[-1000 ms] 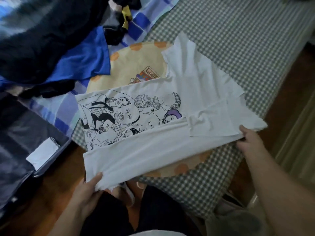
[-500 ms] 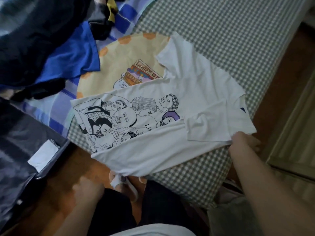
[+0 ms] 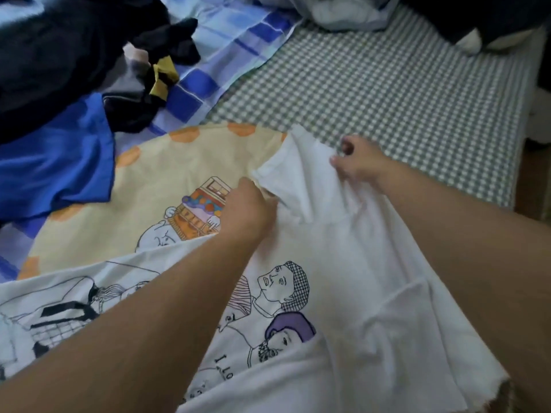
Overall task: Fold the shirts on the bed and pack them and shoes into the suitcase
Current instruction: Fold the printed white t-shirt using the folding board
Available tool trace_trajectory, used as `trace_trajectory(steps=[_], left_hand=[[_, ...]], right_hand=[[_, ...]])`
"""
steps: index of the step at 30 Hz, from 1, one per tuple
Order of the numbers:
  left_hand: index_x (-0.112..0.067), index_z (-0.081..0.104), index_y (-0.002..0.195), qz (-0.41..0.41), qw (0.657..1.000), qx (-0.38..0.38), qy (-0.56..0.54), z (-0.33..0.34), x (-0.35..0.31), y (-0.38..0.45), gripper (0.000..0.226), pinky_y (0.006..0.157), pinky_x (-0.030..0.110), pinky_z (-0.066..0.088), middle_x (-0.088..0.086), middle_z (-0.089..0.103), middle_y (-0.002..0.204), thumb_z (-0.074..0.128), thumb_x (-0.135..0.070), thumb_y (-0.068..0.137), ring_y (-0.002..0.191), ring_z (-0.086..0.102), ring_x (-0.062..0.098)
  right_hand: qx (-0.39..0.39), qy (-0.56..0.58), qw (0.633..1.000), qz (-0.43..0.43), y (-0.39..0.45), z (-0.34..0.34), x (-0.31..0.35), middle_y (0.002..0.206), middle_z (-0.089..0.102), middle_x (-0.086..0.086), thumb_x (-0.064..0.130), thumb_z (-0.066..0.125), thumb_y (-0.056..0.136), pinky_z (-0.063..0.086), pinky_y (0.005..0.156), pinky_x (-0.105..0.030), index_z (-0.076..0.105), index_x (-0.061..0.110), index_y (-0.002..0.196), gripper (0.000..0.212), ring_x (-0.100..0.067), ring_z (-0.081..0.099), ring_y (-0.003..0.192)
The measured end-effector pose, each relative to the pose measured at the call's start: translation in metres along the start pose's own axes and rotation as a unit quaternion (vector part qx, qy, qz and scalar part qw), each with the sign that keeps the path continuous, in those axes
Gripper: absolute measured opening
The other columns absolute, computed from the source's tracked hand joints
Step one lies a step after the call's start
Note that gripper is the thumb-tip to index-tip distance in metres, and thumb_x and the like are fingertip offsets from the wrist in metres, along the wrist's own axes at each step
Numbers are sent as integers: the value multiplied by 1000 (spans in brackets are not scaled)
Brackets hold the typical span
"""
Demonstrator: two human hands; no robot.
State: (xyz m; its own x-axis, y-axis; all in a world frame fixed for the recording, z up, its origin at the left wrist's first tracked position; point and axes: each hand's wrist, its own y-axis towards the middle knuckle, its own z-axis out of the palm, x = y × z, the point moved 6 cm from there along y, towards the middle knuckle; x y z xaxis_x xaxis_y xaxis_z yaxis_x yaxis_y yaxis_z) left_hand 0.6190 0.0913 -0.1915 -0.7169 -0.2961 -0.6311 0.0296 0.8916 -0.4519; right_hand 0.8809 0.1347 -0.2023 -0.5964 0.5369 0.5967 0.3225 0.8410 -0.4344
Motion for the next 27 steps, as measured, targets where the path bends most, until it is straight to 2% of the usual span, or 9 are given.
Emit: trace_trajectory(steps=[4,6,8,12,14,16,19,22,27], left_hand=[[-5,58,106,-75,995,-7,-64,24,-7,36,33,83,38,53,15,66,105,72,-24,83,100,65,34],[-8,62,80,-102,990,18,-98,28,-8,41,15,70,36,52,11,65,81,74,-16,78,78,65,26],[-10,64,76,-121,970,51,-206,29,-9,39,11,59,35,45,12,57,69,75,-8,76,62,56,22],[-16,64,91,25,947,108,-302,0,-30,-5,7,44,19,41,-5,67,71,69,-20,94,53,60,11],[-16,66,100,148,946,154,-244,-13,-38,-44,13,65,26,55,-9,74,91,71,-26,92,82,71,11],[-19,65,105,269,941,182,-98,-18,-31,-91,19,90,23,48,-15,68,104,75,-26,90,101,63,6],[-27,56,134,374,906,98,174,-29,13,-141,63,110,39,39,-4,56,136,84,-21,78,129,49,22],[-23,39,152,238,925,-5,296,-78,92,-126,93,113,57,35,16,45,151,86,-17,72,137,40,41],[-21,40,149,114,904,-21,412,-171,182,-89,88,103,63,35,21,57,133,85,-27,74,116,55,48]], right_hand=[[53,17,998,-2,29,11,7,126,62,3,24,81,83,52,100,-37,53,16,140,64,-16,63,109],[83,-14,996,3,26,10,14,112,69,3,21,77,88,57,89,-35,65,17,123,38,-18,69,99],[85,-23,996,-12,14,4,23,101,72,1,22,70,93,57,83,-33,71,17,109,16,-20,70,95],[37,162,985,-50,-39,-31,31,109,75,-7,13,62,98,58,92,-39,71,10,113,18,-24,71,102],[15,306,949,-71,-88,-55,23,104,74,-8,1,59,97,60,84,-34,68,6,108,15,-20,72,95],[-15,412,910,-42,-141,-71,-12,99,73,-8,-1,62,92,60,79,-32,65,7,100,12,-19,71,88],[-29,501,857,118,-214,-46,-92,128,64,-13,2,71,80,57,84,-44,68,1,101,22,-33,66,108],[-142,469,827,276,-264,-14,-152,126,64,-7,-10,56,78,55,80,-40,68,11,75,25,-35,63,110],[-247,477,749,388,-294,10,-155,106,67,-8,18,66,93,58,84,-40,67,14,101,8,-22,64,93]])
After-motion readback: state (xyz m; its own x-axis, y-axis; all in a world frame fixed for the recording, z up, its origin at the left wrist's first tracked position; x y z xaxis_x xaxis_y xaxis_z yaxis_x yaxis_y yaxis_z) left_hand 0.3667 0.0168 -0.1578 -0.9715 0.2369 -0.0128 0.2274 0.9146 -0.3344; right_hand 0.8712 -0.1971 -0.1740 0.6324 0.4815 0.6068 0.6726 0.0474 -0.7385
